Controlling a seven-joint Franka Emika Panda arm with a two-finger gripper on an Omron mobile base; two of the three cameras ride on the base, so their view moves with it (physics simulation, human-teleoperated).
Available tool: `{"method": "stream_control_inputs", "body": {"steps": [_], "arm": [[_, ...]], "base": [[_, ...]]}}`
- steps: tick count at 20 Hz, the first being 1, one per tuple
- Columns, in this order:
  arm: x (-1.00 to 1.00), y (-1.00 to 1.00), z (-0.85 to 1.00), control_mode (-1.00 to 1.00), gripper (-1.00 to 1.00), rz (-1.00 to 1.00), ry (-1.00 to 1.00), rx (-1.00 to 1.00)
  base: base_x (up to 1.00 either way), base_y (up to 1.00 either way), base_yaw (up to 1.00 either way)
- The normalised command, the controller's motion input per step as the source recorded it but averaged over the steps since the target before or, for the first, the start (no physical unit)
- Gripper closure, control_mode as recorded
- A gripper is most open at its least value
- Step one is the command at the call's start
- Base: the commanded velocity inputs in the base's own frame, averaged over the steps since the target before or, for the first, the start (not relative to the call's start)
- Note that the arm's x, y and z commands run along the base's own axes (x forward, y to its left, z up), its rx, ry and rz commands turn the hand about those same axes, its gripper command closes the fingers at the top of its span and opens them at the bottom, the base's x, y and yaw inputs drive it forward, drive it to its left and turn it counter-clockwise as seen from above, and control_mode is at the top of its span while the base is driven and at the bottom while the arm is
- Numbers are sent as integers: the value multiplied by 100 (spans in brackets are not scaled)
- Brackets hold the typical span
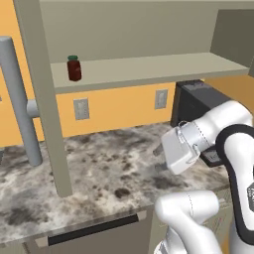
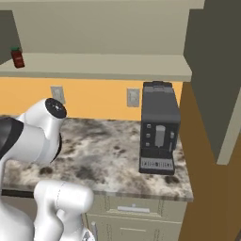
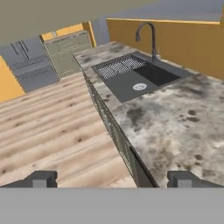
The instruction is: Collect the paprika, mayonnaise, and shaker from the cabinet and place them next to the stove.
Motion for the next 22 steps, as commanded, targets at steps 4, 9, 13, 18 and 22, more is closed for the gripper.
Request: {"method": "stream_control_inputs", "body": {"steps": [4, 9, 13, 18, 22], "arm": [[28, 21, 59, -100, -100, -2, -23, 0], [28, 19, 64, -100, -100, -4, -21, 0], [34, 13, 53, -100, -100, -2, -25, 0], [39, 15, 34, -100, -100, -7, -16, 2], [32, 21, 22, -100, -100, -17, -10, 11]], "base": [[0, 0, 0], [0, 0, 0], [0, 0, 0], [0, 0, 0], [0, 0, 0]]}}
